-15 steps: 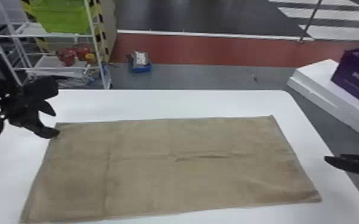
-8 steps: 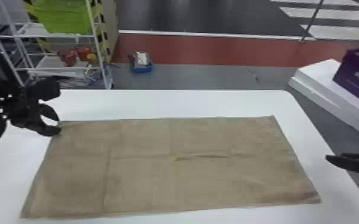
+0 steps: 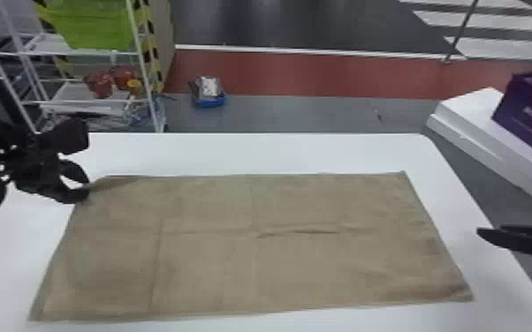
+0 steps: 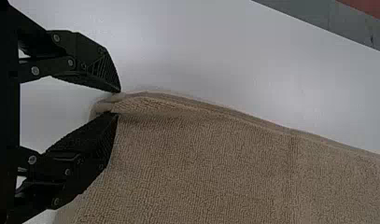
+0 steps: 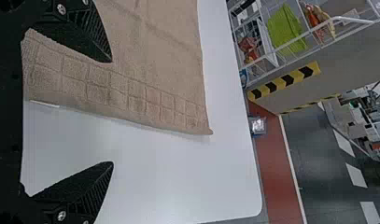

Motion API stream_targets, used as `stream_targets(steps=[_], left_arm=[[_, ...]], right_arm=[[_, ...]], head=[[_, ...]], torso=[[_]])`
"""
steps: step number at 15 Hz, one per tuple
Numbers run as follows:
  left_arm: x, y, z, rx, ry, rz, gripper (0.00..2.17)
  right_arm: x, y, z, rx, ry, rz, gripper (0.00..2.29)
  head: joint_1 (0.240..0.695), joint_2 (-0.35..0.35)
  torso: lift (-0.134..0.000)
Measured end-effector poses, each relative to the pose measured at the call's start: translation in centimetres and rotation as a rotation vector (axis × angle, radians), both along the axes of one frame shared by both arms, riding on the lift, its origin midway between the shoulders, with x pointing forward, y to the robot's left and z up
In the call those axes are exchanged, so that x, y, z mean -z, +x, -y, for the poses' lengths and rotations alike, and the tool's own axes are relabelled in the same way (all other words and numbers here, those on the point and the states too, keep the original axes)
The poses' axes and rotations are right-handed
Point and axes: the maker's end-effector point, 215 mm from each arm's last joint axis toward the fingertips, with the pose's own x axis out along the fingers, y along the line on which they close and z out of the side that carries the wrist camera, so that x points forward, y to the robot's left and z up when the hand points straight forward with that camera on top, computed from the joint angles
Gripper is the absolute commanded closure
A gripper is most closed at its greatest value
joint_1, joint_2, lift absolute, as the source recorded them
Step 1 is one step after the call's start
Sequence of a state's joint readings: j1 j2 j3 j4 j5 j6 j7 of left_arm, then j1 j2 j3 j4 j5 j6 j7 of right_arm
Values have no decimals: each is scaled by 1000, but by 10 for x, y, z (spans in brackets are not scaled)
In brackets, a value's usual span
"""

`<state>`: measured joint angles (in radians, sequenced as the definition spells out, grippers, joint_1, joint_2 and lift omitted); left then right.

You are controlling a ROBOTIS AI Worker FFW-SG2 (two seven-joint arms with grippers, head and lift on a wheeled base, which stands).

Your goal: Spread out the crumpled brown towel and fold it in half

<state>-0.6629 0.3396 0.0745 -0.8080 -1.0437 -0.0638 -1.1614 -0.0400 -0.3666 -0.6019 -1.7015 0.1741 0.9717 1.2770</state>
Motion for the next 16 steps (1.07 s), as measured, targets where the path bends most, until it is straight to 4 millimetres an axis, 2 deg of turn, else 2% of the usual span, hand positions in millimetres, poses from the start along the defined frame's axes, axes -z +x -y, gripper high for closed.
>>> stream_targets(steps=[6, 10, 13, 16], left_arm=[[2, -3, -1, 15, -4, 4, 1079], [3, -6, 5, 52, -8, 9, 1082], [4, -8, 7, 60, -14, 10, 1079], [5, -14, 9, 72, -25, 1, 1079]], right_arm=[[0, 8, -9, -13, -3, 1, 107], [-3, 18, -2, 31, -11, 6, 97], [-12, 36, 3, 86, 10, 13, 97], [-17, 61, -3, 112, 43, 4, 100]], head=[[695, -67], [695, -79], [695, -84], [695, -81]], torso=[[-134], [-134], [-134], [-134]])
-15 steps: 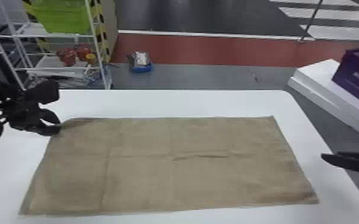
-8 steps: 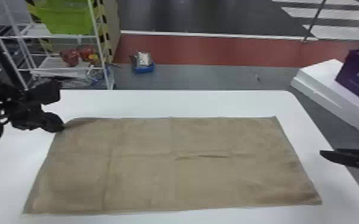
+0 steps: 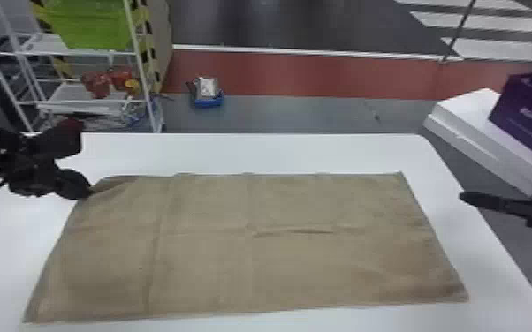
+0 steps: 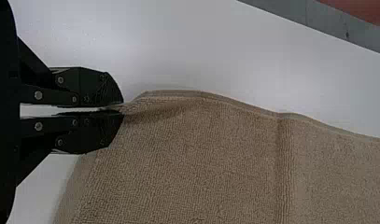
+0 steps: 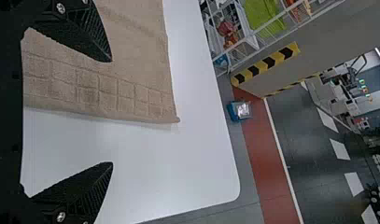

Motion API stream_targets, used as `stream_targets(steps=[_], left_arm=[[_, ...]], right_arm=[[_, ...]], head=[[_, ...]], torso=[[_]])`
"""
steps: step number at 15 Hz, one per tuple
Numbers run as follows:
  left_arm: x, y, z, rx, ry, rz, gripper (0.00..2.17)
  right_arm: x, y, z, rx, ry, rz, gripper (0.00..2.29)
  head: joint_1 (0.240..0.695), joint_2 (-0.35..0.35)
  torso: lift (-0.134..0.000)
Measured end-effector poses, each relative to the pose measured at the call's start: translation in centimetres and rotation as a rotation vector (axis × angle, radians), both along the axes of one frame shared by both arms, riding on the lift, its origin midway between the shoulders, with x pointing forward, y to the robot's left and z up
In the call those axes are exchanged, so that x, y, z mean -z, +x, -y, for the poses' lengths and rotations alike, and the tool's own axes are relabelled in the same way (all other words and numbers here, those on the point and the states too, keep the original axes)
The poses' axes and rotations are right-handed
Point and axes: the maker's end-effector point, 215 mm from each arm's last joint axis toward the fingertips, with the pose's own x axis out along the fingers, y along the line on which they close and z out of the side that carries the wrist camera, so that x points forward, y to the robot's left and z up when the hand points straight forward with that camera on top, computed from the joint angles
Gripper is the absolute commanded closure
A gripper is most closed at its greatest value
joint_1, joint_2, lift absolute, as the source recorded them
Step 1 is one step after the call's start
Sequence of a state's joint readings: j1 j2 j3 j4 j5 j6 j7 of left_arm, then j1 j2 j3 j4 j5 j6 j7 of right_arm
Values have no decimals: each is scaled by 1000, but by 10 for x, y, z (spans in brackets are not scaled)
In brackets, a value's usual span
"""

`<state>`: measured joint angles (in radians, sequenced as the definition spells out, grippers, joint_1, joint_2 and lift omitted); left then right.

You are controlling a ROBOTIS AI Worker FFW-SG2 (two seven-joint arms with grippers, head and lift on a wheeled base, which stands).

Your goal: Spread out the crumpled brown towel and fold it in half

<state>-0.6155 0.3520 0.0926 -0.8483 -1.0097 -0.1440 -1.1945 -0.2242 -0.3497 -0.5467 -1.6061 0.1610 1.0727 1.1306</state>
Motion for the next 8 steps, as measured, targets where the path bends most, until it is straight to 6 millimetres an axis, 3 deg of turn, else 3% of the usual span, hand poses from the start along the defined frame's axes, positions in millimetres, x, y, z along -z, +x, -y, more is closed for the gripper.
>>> stream_targets(steps=[8], left_arm=[[3, -11, -1, 18, -6, 15, 1079]], right_arm=[[22, 70, -21, 27, -21, -50, 107]], head=[[695, -55]], torso=[[-134]])
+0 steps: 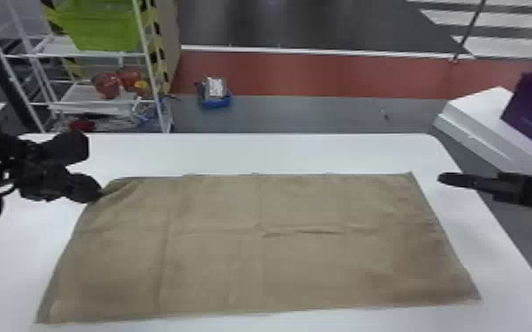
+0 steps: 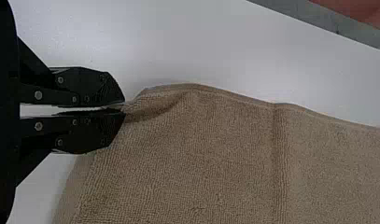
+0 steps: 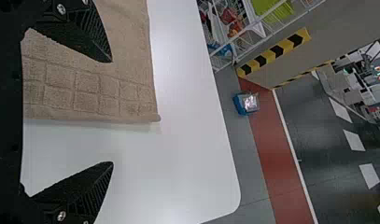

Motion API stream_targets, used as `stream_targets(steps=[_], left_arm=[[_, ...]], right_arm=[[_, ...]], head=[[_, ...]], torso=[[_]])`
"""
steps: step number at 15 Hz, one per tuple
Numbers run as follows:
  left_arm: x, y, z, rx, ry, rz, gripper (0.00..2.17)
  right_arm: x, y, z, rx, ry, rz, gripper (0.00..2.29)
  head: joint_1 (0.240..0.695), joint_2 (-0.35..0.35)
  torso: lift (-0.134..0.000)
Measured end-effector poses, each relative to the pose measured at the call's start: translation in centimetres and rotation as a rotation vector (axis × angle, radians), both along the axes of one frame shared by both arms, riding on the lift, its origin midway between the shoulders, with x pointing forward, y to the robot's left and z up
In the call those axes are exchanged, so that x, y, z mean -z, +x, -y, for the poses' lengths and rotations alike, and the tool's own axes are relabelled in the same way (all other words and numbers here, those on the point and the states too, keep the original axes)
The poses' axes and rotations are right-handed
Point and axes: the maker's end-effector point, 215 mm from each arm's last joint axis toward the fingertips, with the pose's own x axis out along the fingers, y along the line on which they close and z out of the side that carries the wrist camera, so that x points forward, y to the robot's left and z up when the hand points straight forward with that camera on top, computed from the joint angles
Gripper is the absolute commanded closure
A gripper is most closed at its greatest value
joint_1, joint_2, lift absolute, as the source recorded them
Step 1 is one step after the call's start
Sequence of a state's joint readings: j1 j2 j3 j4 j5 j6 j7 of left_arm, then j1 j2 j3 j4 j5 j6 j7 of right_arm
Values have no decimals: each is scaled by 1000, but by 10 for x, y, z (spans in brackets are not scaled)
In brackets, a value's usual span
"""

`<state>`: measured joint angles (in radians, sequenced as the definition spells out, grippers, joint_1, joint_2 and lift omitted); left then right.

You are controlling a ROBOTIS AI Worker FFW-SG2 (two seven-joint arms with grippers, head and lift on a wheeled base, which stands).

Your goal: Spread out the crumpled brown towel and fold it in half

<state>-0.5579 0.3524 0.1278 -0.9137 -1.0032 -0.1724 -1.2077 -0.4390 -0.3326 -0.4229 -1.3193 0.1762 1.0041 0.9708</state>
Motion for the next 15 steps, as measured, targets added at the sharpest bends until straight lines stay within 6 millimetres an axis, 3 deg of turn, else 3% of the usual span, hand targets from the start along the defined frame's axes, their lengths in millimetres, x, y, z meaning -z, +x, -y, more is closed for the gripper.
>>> stream_targets(steps=[6, 9, 15], left_arm=[[2, -7, -1, 1, 0, 15, 1079], [3, -7, 3, 12, -3, 19, 1079], [2, -7, 6, 32, -1, 25, 1082]], right_arm=[[5, 39, 0, 15, -82, -29, 124], [16, 48, 3, 15, -129, -50, 154], [30, 56, -14, -29, -191, -67, 252]], head=[[695, -52], [695, -58], [695, -46]], torso=[[-134], [-134], [-134]])
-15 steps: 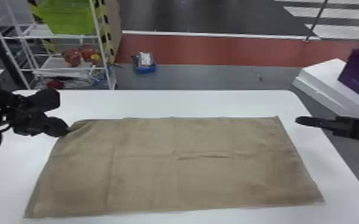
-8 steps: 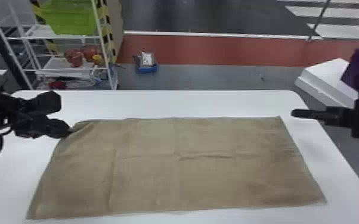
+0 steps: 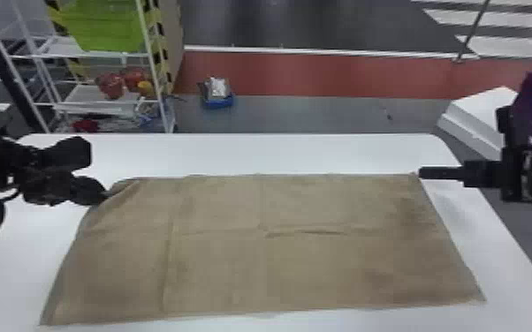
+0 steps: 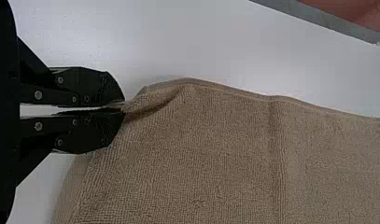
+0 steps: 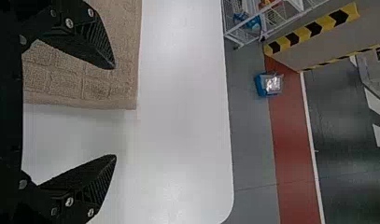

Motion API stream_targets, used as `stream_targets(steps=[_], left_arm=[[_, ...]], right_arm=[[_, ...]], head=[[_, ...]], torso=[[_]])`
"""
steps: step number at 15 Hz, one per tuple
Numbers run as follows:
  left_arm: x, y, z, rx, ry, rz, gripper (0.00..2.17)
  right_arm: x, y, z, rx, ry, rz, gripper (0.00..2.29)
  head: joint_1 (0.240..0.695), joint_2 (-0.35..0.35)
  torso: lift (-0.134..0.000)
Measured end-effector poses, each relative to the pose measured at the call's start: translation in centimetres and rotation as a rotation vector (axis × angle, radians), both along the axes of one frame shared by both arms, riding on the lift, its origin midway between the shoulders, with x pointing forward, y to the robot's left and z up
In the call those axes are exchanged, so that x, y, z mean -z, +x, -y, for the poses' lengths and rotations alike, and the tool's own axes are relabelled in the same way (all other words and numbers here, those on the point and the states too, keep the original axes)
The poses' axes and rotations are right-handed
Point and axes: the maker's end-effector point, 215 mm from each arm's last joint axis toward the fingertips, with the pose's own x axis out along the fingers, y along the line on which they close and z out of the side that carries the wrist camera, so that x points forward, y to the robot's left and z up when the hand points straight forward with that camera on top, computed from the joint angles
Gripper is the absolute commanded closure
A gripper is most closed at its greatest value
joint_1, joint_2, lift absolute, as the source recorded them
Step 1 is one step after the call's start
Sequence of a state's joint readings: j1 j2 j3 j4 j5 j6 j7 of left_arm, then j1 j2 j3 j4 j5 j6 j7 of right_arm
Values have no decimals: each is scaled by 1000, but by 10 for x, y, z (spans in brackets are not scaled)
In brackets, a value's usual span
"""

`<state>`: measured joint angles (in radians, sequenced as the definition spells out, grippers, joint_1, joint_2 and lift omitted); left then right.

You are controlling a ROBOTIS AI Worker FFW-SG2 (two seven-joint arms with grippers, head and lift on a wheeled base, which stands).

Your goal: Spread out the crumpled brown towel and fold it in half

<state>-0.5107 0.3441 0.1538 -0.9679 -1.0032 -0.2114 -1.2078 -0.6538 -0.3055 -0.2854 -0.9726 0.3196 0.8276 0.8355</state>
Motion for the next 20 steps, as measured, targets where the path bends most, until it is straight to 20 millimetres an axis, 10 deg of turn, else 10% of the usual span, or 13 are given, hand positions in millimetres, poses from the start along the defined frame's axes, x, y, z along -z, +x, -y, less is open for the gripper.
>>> stream_targets(steps=[20], left_arm=[[0, -5, 18, 75, -8, -11, 1079]], right_arm=[[24, 12, -10, -56, -164, -45, 410]], head=[[695, -53]], torso=[[-134]])
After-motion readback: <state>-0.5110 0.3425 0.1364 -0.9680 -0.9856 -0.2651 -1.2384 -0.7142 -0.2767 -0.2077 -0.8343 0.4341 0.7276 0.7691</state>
